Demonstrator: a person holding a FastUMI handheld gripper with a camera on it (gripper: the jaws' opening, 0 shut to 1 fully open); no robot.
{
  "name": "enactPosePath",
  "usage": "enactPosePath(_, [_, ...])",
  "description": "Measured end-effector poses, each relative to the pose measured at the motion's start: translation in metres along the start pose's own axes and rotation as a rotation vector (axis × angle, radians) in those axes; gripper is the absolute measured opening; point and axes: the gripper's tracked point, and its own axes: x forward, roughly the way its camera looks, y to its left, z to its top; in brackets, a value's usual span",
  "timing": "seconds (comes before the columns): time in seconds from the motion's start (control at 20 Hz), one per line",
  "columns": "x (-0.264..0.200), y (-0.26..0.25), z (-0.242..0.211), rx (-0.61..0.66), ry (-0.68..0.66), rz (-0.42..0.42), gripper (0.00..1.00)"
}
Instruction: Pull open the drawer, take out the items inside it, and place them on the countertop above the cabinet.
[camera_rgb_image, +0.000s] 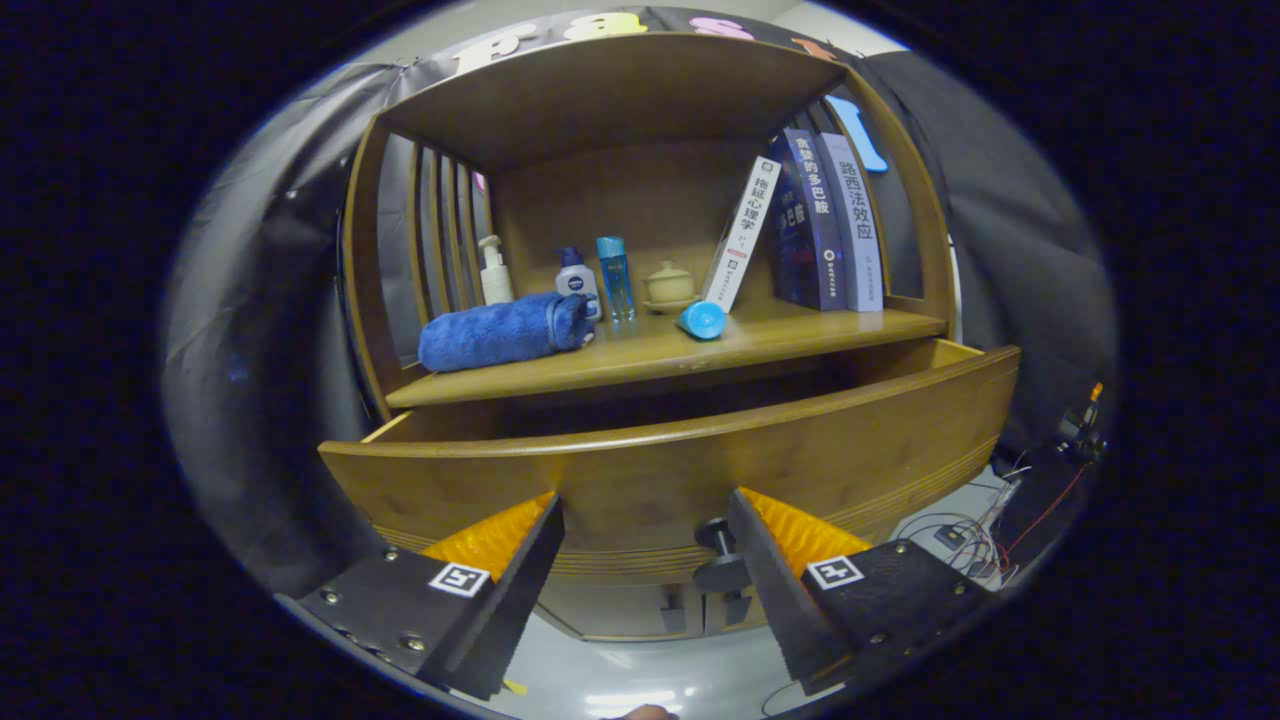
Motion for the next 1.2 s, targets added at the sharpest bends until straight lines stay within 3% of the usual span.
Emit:
enactPosePath(0.35, [0.046,0.000,0.013,0.034,0.001,0.009,0.99])
enactPosePath(0.75, [0.065,-0.009,0.015,0.104,0.010,0.026,1.00])
enactPosePath(0.95, [0.037,-0.002,0.052,0.073,-0.066,0.052,0.98])
enactPosePath(1.2, [-0.028,-0.002,0.129,-0.026,-0.224,0.007,0.98])
